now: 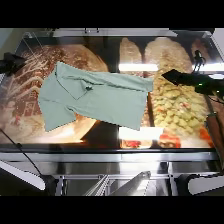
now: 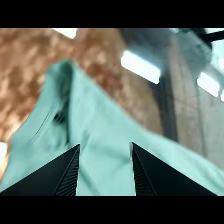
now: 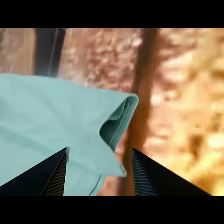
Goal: Fold the shirts.
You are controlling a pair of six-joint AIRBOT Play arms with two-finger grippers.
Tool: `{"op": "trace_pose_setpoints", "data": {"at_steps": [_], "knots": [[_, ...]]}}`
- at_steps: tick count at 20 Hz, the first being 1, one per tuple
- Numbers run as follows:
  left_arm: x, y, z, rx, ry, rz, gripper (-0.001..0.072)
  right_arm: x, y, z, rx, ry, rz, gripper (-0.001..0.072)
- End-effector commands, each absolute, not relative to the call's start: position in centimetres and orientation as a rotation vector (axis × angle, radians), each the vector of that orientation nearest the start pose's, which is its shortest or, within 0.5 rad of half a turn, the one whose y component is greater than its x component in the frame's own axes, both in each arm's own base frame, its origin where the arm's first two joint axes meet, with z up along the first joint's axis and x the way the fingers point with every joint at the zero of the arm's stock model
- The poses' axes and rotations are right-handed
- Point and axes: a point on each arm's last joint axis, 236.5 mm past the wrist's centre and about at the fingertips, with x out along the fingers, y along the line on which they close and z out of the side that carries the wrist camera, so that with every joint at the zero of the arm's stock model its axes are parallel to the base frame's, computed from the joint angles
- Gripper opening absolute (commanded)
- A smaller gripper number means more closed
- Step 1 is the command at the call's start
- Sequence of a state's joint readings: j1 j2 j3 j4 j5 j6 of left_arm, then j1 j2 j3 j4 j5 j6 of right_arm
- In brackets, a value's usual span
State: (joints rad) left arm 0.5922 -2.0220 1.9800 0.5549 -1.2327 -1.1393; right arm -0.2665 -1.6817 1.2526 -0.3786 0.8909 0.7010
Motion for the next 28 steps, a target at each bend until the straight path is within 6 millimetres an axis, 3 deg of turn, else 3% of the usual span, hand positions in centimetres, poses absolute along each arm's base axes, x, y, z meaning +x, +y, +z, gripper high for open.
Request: {"op": "trace_pose_setpoints", "data": {"at_steps": [1, 3, 4, 6, 9, 11, 14, 18, 19, 20, 23, 28], "knots": [[46.8, 17.8, -0.1, -0.838, 1.146, -0.129, 0.0341, 45.2, 4.6, -2.0, 0.682, 1.029, 0.584, 0.046], [40.7, 16.5, -3.9, -0.844, 1.375, -0.062, 0.034, 41.2, 7.2, -5.3, 0.75, 1.155, 0.619, 0.0363], [38.6, 15.8, -5.3, -0.846, 1.441, -0.038, 0.034, 39.3, 8.1, -6.9, 0.772, 1.212, 0.619, 0.0368], [36.6, 14.5, -7.9, -0.846, 1.501, -0.003, 0.0341, 37.1, 9.0, -8.5, 0.83, 1.277, 0.601, 0.0378], [37.9, 13.0, -10.9, -0.843, 1.465, 0.025, 0.0341, 36.0, 10.4, -8.8, 0.838, 1.32, 0.623, 0.0429], [39.9, 10.7, -11.9, -0.851, 1.446, -0.045, 0.0341, 35.7, 11.5, -8.8, 0.824, 1.336, 0.643, 0.0429], [40.1, 7.4, -14.5, -0.817, 1.554, -0.128, 0.0341, 35.4, 12.4, -8.8, 0.815, 1.35, 0.656, 0.0431], [41.0, 5.6, -14.0, -0.823, 1.615, -0.221, 0.0333, 35.9, 13.0, -8.3, 0.867, 1.343, 0.647, 0.0438], [41.4, 5.3, -13.3, -0.834, 1.605, -0.242, 0.0134, 35.8, 13.2, -8.4, 0.868, 1.35, 0.645, 0.0438], [41.7, 5.2, -12.6, -0.834, 1.597, -0.268, 0.0016, 35.7, 13.6, -8.7, 0.87, 1.362, 0.642, 0.0438], [41.7, 4.7, -11.0, -0.849, 1.604, -0.318, 0.0023, 34.9, 15.4, -10.0, 0.872, 1.418, 0.65, 0.0437], [40.1, 4.0, -9.9, -0.873, 1.671, -0.372, 0.0023, 32.3, 20.5, -10.2, 0.83, 1.522, 0.723, 0.0437]]}}
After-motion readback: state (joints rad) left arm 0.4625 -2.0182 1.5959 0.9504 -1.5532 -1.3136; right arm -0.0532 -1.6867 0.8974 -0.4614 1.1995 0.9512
